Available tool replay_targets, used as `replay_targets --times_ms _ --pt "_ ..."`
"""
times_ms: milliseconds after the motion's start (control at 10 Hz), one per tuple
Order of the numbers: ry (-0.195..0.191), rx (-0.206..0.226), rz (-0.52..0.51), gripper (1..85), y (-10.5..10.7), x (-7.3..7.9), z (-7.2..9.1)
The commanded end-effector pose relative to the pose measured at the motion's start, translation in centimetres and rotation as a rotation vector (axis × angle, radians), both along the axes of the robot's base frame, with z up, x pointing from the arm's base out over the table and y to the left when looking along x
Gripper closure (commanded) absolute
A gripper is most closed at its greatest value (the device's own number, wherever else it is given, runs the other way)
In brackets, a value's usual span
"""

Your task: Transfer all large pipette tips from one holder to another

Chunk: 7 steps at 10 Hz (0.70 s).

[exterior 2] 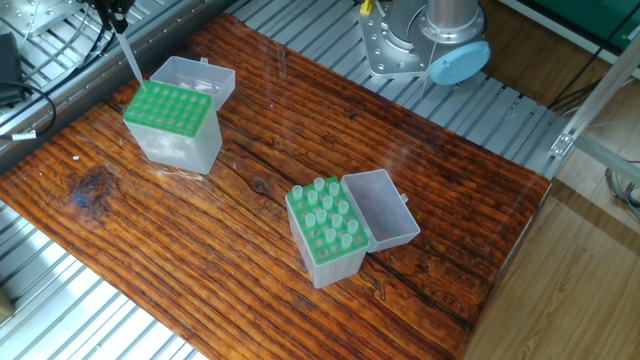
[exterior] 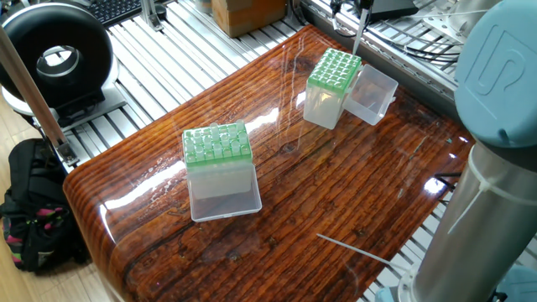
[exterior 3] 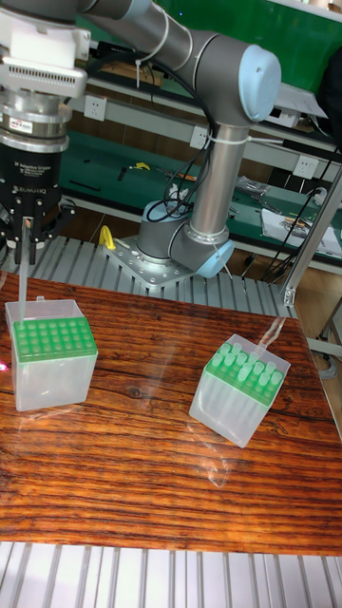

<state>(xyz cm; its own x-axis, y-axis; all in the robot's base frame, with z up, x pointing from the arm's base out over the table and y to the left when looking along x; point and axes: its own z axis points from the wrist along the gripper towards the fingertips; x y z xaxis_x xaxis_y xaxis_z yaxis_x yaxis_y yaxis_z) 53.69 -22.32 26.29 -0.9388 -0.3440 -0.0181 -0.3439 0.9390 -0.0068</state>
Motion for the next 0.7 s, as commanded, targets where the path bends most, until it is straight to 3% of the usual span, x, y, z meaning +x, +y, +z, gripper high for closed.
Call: replay_targets --times_ms 0,600 --pt "-0.014 0.017 0.019 68.3 0.2 0.59 -0.69" --pt "-0.014 0.016 0.035 66.0 0.19 0.64 -0.85"
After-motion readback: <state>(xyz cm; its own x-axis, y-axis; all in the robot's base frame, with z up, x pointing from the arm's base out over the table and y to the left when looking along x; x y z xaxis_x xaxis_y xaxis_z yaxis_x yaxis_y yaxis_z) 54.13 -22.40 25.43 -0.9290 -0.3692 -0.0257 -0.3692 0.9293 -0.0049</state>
